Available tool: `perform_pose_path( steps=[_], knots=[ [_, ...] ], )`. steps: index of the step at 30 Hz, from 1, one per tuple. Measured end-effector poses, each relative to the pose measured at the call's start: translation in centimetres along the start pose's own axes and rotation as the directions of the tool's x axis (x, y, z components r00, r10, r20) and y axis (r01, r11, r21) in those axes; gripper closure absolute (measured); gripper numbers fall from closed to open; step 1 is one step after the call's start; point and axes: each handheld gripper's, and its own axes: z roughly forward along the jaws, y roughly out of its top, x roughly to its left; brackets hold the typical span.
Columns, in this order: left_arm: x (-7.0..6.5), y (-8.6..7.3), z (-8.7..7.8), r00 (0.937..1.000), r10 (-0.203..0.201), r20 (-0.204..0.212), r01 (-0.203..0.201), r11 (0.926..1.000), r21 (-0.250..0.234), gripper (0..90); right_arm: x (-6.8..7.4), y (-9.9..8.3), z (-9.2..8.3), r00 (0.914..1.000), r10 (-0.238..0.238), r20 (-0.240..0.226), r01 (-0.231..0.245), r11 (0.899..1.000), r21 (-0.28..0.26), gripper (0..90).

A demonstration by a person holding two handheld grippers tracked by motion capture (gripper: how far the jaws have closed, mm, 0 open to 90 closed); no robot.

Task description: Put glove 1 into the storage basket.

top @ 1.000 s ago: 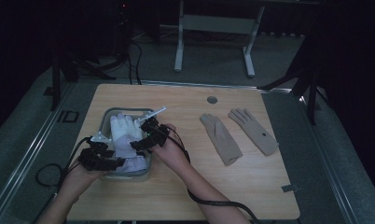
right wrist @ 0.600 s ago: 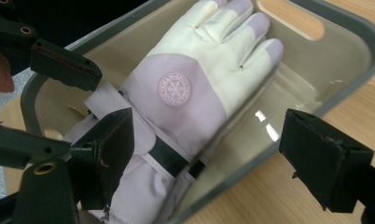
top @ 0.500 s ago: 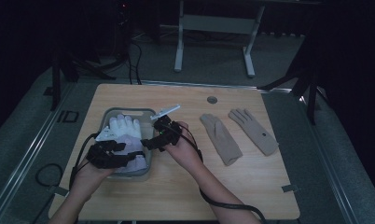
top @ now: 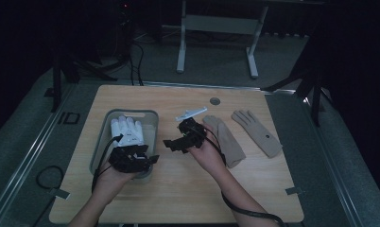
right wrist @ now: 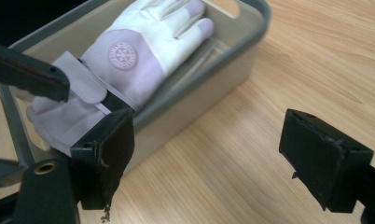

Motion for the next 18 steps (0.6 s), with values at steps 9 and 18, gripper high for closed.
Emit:
perform_pose_path(
  steps=[9, 18],
  knots=[
    [-2.4, 0.5, 2.4, 0.9984, 0.028, 0.048, -0.027, 0.9996, -0.009, 43.0, -2.5, -2.2, -2.8, 0.9987, 0.037, 0.036, -0.036, 0.999, -0.018, 17.6],
    [-4.6, 0.5, 4.5, 0.9942, 0.069, 0.082, -0.068, 0.9976, -0.009, 28.3, -4.9, -5.2, -4.9, 0.9953, 0.068, 0.069, -0.065, 0.997, -0.039, 17.4]
  ],
)
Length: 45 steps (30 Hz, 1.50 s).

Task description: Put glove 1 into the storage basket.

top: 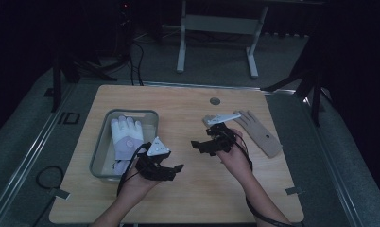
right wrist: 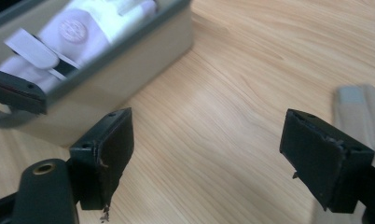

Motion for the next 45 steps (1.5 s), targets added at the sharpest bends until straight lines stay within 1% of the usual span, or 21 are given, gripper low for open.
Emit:
perform_pose_path(
  steps=[3, 7, 10, 12, 13, 14, 15, 17, 19, 23, 25, 28, 29, 30, 34, 35, 38, 39, 40, 43, 45],
  knots=[
    [-0.5, 0.0, 0.8, 0.9995, 0.009, 0.032, -0.009, 0.9999, 0.004, 24.4, -0.6, -0.9, -0.3, 1.0, -0.001, 0.008, 0.001, 1.0, 0.009, 17.3],
    [-1.2, -0.2, 1.7, 0.9985, 0.02, 0.05, -0.019, 0.9997, -0.013, 18.7, -1.7, -2.0, -0.8, 0.9999, 0.006, 0.012, -0.006, 1.0, -0.008, 16.4],
    [-1.7, -0.6, 2.4, 0.9974, 0.024, 0.069, -0.021, 0.9988, -0.045, 18.3, -2.3, -2.6, -1.2, 0.9998, 0.01, 0.016, -0.01, 1.0, -0.026, 15.6],
    [-1.7, -0.6, 2.4, 0.9974, 0.024, 0.069, -0.021, 0.9988, -0.045, 17.8, -2.5, -2.7, -1.4, 0.9998, 0.008, 0.017, -0.008, 0.999, -0.031, 15.6],
    [-2.4, -1.1, 3.3, 0.9942, 0.066, 0.084, -0.06, 0.995, -0.08, 17.2, -2.9, -3.1, -1.6, 0.9995, 0.006, 0.031, -0.005, 1.0, -0.028, 14.4],
    [-2.6, -1.3, 3.6, 0.9936, 0.075, 0.084, -0.069, 0.9945, -0.079, 16.6, -3.2, -3.3, -1.7, 0.9995, 0.014, 0.029, -0.014, 1.0, -0.023, 14.3],
    [-2.7, -1.4, 3.8, 0.9929, 0.079, 0.088, -0.073, 0.9945, -0.076, 15.8, -3.4, -3.5, -1.8, 0.9994, 0.023, 0.025, -0.022, 1.0, -0.017, 13.9],
    [-2.9, -1.9, 4.2, 0.9916, 0.074, 0.106, -0.066, 0.9942, -0.086, 15.8, -3.7, -3.9, -1.9, 0.9988, 0.033, 0.037, -0.032, 0.999, -0.014, 13.8],
    [-3.1, -2.3, 4.6, 0.9897, 0.08, 0.119, -0.07, 0.9937, -0.087, 15.8, -4.0, -4.2, -2.1, 0.9984, 0.036, 0.043, -0.035, 0.999, -0.021, 13.2],
    [-3.5, -3.2, 5.2, 0.9858, 0.103, 0.132, -0.088, 0.9893, -0.116, 15.8, -4.5, -4.8, -2.6, 0.997, 0.023, 0.074, -0.02, 0.999, -0.032, 12.8],
    [-3.7, -3.6, 5.5, 0.9857, 0.119, 0.119, -0.104, 0.9872, -0.121, 15.8, -4.9, -5.2, -2.9, 0.9973, 0.026, 0.069, -0.024, 0.999, -0.025, 12.1],
    [-3.6, -4.3, 5.9, 0.9848, 0.119, 0.126, -0.1, 0.9839, -0.148, 15.8, -5.9, -6.1, -3.3, 0.9967, 0.049, 0.065, -0.048, 0.999, -0.026, 13.0],
    [-3.6, -4.3, 5.9, 0.9848, 0.119, 0.126, -0.1, 0.9839, -0.148, 15.8, -6.2, -6.4, -3.4, 0.9962, 0.056, 0.066, -0.054, 0.998, -0.03, 13.3],
    [-3.5, -4.8, 6.3, 0.9848, 0.122, 0.124, -0.102, 0.9834, -0.15, 15.8, -6.5, -6.7, -3.5, 0.9955, 0.058, 0.075, -0.055, 0.998, -0.034, 13.5],
    [-3.2, -5.7, 6.7, 0.9871, 0.125, 0.1, -0.107, 0.98, -0.168, 15.8, -7.2, -7.8, -4.0, 0.9941, 0.034, 0.103, -0.028, 0.998, -0.058, 13.8],
    [-3.1, -5.8, 6.8, 0.988, 0.119, 0.099, -0.1, 0.9794, -0.175, 15.8, -7.3, -8.1, -4.0, 0.9932, 0.03, 0.112, -0.024, 0.998, -0.061, 13.8],
    [-3.0, -6.0, 6.8, 0.9889, 0.112, 0.098, -0.093, 0.9791, -0.181, 15.8, -7.7, -8.7, -4.2, 0.9914, 0.035, 0.126, -0.026, 0.997, -0.072, 13.9],
    [-2.9, -6.2, 6.9, 0.9889, 0.114, 0.096, -0.094, 0.9768, -0.193, 15.8, -8.2, -9.2, -4.4, 0.9908, 0.068, 0.116, -0.059, 0.995, -0.081, 13.8],
    [-2.9, -6.3, 6.9, 0.9884, 0.118, 0.096, -0.097, 0.9749, -0.201, 15.8, -8.4, -9.5, -4.5, 0.9898, 0.083, 0.116, -0.073, 0.994, -0.086, 13.8],
    [-2.8, -6.6, 7.0, 0.9873, 0.126, 0.096, -0.107, 0.9763, -0.188, 15.8, -8.8, -10.2, -4.7, 0.988, 0.12, 0.098, -0.111, 0.99, -0.086, 12.4],
    [-2.8, -6.8, 7.1, 0.9862, 0.14, 0.088, -0.122, 0.9755, -0.183, 15.8, -9.0, -10.5, -4.8, 0.9856, 0.138, 0.098, -0.129, 0.987, -0.096, 12.3]
  ],
)
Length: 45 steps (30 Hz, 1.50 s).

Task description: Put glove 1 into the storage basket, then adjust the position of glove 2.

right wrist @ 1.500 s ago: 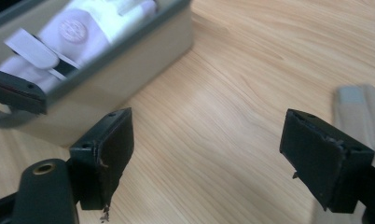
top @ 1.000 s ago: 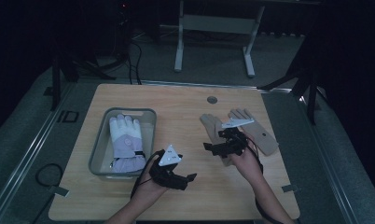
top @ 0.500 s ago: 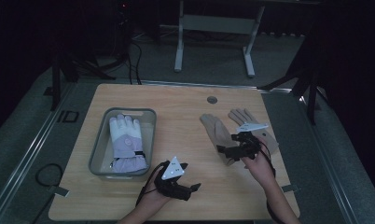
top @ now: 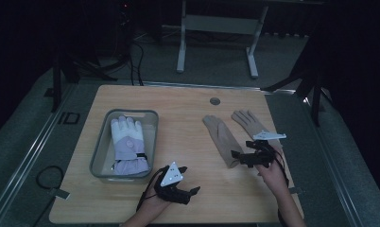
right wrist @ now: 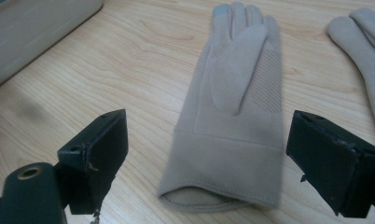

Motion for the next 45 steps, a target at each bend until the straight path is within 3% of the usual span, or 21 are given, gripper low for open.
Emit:
perform_pose_path(
  steps=[7, 15, 17, 18, 20, 26, 31, 37, 42, 45],
  knots=[
    [0.0, -0.3, 0.1, 1.0, 0.007, 0.003, -0.007, 1.0, -0.006, 15.8, 0.0, 0.3, 0.1, 0.9994, -0.023, 0.027, 0.022, 1.0, 0.013, 13.6],
    [0.2, -0.5, 0.1, 1.0, 0.008, 0.0, -0.008, 0.9999, -0.014, 15.8, -1.6, 2.2, 0.7, 0.9967, -0.045, 0.068, 0.047, 0.999, -0.02, 29.5],
    [0.2, -0.6, 0.1, 1.0, 0.003, 0.001, -0.003, 0.9999, -0.01, 15.8, -1.8, 2.4, 0.9, 0.9962, -0.044, 0.076, 0.046, 0.999, -0.02, 29.7],
    [0.2, -0.6, 0.1, 1.0, 0.0, 0.003, 0.0, 0.9999, -0.015, 15.8, -2.3, 3.0, 1.6, 0.996, -0.048, 0.075, 0.049, 0.999, -0.012, 33.6],
    [0.2, -0.6, 0.2, 1.0, 0.001, 0.003, -0.001, 0.9999, -0.013, 15.8, -2.5, 3.5, 2.4, 0.9925, -0.071, 0.1, 0.07, 0.998, 0.01, 34.5],
    [0.2, -0.6, 0.2, 0.9999, 0.011, 0.007, -0.011, 0.9999, -0.01, 15.8, -3.2, 4.7, 5.0, 0.9868, -0.111, 0.117, 0.103, 0.992, 0.078, 40.3],
    [0.2, -0.6, 0.1, 0.9999, 0.006, 0.012, -0.006, 0.9999, -0.013, 15.8, -3.7, 4.7, 7.2, 0.9889, -0.117, 0.091, 0.107, 0.988, 0.115, 42.1],
    [0.3, -0.6, 0.2, 0.9998, 0.004, 0.018, -0.004, 0.9999, -0.011, 15.8, -3.2, 4.8, 9.1, 0.9864, -0.146, 0.074, 0.135, 0.981, 0.137, 42.0],
    [0.2, -0.7, 0.1, 0.9998, 0.008, 0.02, -0.008, 0.9999, -0.013, 15.8, -2.8, 4.1, 10.6, 0.9789, -0.193, 0.067, 0.175, 0.962, 0.21, 41.7],
    [0.3, -0.7, 0.1, 0.9998, 0.007, 0.018, -0.006, 0.9999, -0.015, 15.8, -2.7, 3.8, 10.5, 0.9824, -0.173, 0.07, 0.158, 0.97, 0.184, 45.2]
  ],
)
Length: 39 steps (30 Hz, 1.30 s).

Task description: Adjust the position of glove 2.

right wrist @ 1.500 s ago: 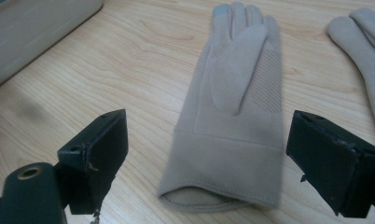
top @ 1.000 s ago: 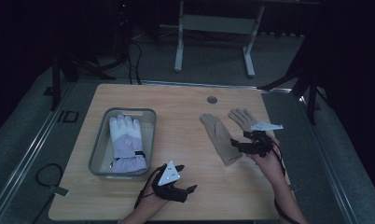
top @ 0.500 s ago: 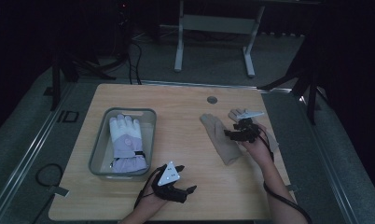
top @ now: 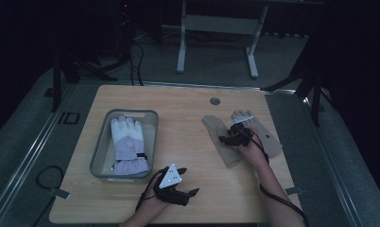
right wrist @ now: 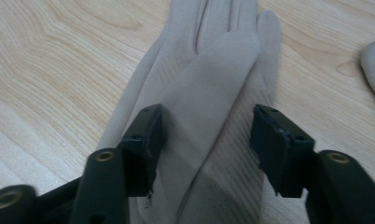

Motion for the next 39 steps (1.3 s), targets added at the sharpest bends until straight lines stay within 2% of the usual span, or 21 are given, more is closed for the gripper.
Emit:
perform_pose_path(
  steps=[4, 7, 9, 11, 15, 20, 22, 24, 25, 26, 27, 29, 32, 34, 35, 38, 39],
  knots=[
    [0.0, 0.0, 0.0, 1.0, -0.002, 0.0, 0.002, 1.0, -0.004, 15.8, 0.4, -0.3, -0.1, 0.9998, 0.002, 0.018, -0.002, 1.0, -0.021, 55.7],
    [0.0, 0.0, 0.0, 1.0, -0.001, -0.001, 0.001, 1.0, 0.0, 15.8, 0.8, -0.5, -0.2, 0.9992, 0.024, 0.03, -0.023, 0.999, -0.036, 73.8],
    [0.0, 0.0, 0.1, 1.0, -0.003, -0.001, 0.003, 1.0, -0.001, 15.8, 0.9, -0.5, -0.2, 0.9988, 0.034, 0.037, -0.032, 0.999, -0.04, 75.7],
    [0.0, 0.0, 0.1, 1.0, -0.005, -0.001, 0.005, 1.0, -0.005, 15.8, 1.3, -0.6, -0.3, 0.9949, 0.087, 0.052, -0.084, 0.995, -0.048, 78.8],
    [0.1, 0.0, 0.0, 1.0, -0.01, -0.001, 0.01, 0.9999, -0.007, 15.8, 1.9, -0.3, -0.7, 0.987, 0.15, 0.056, -0.148, 0.988, -0.05, 79.7],
    [0.0, 0.1, 0.0, 0.9999, -0.002, -0.011, 0.002, 1.0, -0.009, 15.8, 3.6, 0.6, -2.1, 0.9696, 0.244, 0.022, -0.24, 0.965, -0.102, 79.8],
    [0.0, 0.1, 0.0, 0.9999, -0.004, -0.012, 0.003, 0.9999, -0.014, 15.8, 4.5, 1.1, -2.6, 0.9639, 0.264, 0.031, -0.259, 0.958, -0.119, 79.8],
    [0.0, 0.1, -0.1, 0.9999, -0.005, -0.014, 0.005, 0.9997, -0.022, 15.8, 5.3, 1.6, -3.3, 0.9534, 0.301, 0.023, -0.295, 0.944, -0.146, 79.8],
    [0.0, 0.1, -0.1, 0.9999, -0.005, -0.014, 0.005, 0.9997, -0.022, 15.8, 5.3, 1.6, -3.3, 0.9534, 0.301, 0.023, -0.295, 0.944, -0.146, 79.8],
    [0.0, 0.1, -0.1, 0.9999, -0.003, -0.016, 0.003, 0.9997, -0.025, 15.8, 5.8, 1.8, -3.6, 0.9485, 0.316, 0.027, -0.307, 0.937, -0.164, 79.8],
    [0.0, 0.1, -0.1, 0.9999, -0.001, -0.015, 0.0, 0.9996, -0.027, 15.8, 6.4, 1.9, -4.0, 0.9379, 0.347, 0.019, -0.337, 0.923, -0.186, 79.8],
    [0.0, 0.1, 0.0, 0.9999, 0.001, -0.015, -0.002, 0.9996, -0.028, 15.8, 7.2, 2.0, -4.5, 0.9214, 0.388, 0.008, -0.378, 0.901, -0.215, 79.7],
    [-0.1, 0.1, 0.1, 0.9999, 0.003, -0.013, -0.003, 0.9996, -0.028, 15.8, 8.3, 1.8, -4.8, 0.9013, 0.433, 0.003, -0.419, 0.874, -0.247, 79.7],
    [-0.2, 0.2, 0.1, 0.9999, 0.003, -0.013, -0.003, 0.9993, -0.036, 15.8, 9.0, 1.6, -4.8, 0.8955, 0.445, 0.016, -0.426, 0.867, -0.257, 79.7],
    [-0.2, 0.2, 0.0, 0.9999, 0.006, -0.014, -0.007, 0.9993, -0.037, 15.8, 9.4, 1.5, -4.7, 0.8952, 0.445, 0.018, -0.427, 0.868, -0.253, 79.6],
    [-0.2, 0.2, -0.1, 0.9999, 0.005, -0.016, -0.006, 0.9989, -0.046, 15.8, 9.9, 1.2, -4.2, 0.8964, 0.443, 0.025, -0.425, 0.873, -0.239, 79.6],
    [-0.2, 0.2, -0.1, 0.9998, 0.006, -0.017, -0.007, 0.9989, -0.046, 15.8, 10.5, 0.4, -3.0, 0.8942, 0.446, 0.04, -0.43, 0.88, -0.202, 79.4]
  ],
)
